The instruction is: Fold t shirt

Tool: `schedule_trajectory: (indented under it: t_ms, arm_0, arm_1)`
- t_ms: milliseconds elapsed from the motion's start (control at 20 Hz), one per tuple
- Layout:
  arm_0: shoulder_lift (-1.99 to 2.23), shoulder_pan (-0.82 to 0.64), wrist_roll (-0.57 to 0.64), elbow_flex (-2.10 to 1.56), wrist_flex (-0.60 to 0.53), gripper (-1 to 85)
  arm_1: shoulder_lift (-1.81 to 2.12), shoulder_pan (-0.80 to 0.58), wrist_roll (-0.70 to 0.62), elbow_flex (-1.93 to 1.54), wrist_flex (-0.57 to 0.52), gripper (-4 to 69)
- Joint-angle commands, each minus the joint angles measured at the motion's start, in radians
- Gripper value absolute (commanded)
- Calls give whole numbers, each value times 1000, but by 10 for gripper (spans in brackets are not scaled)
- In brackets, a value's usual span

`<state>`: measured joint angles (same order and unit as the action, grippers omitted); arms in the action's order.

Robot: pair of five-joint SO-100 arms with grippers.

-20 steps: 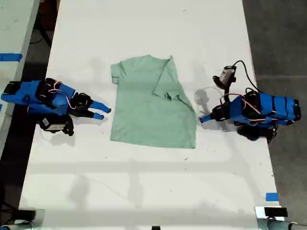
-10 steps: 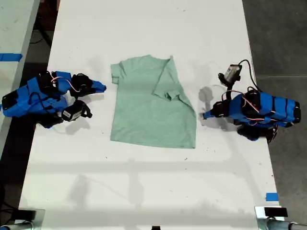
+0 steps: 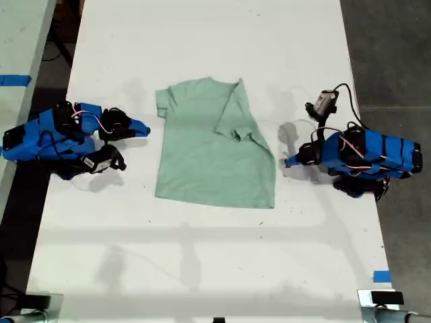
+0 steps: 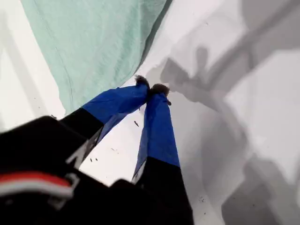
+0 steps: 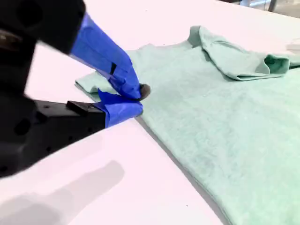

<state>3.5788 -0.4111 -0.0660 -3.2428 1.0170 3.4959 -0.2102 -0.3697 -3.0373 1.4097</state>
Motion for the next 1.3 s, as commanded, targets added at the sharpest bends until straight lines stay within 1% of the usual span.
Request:
schedule_trajectory:
  t_ms: [0,100,200,250,300,350,400,450,500,550,600,650,700,750,800,850,900,1000,1100,1250]
  arm_0:
    - [6,75,-41,-46,-2,-2]
    - [3,118,-55,-46,0,-2]
    - [-3,103,-63,-46,2,-2]
    - [9,114,-83,-32,-17,-3]
    - [-12,129,-12,38,-67,-4]
    - [-167,114,-21,184,-25,-4]
    - [-526,78,-15,430,52,-4]
    - [-931,66,-5,735,184,-4]
    - [-1244,28,43,1058,334,-4]
    - [-1434,-44,163,1290,391,-4]
    - [-1520,-150,261,1416,391,16]
    - [-1589,-272,344,1483,394,95]
    - [-1649,-400,407,1505,399,153]
    - [-1735,-505,471,1513,394,190]
    - [-1870,-566,574,1555,397,223]
    - [-2014,-601,640,1617,408,240]
    - [-2118,-627,681,1661,410,247]
    - [-2200,-657,726,1698,374,248]
    - [-2230,-641,747,1735,354,243]
    - [-2306,-549,755,1818,354,240]
  arm_1:
    - [8,0,8,-32,3,21]
    - [8,5,23,-32,3,21]
    - [8,6,26,-32,3,21]
    - [8,6,25,-32,3,21]
    - [8,5,25,-32,3,21]
    - [8,0,21,-32,3,21]
    - [8,-6,20,-34,3,21]
    - [8,-12,17,-34,2,21]
    - [8,-12,15,-34,2,21]
    - [8,-6,21,-34,2,21]
    - [8,3,29,-34,2,21]
    - [8,12,35,-34,2,21]
    - [8,17,37,-34,2,21]
    - [8,17,32,-34,2,21]
    - [8,15,25,-34,2,21]
    - [8,11,15,-34,2,21]
    - [8,11,11,-34,2,21]
    - [8,15,14,-34,2,21]
    - [8,23,21,-34,2,21]
    - [8,15,14,-34,2,21]
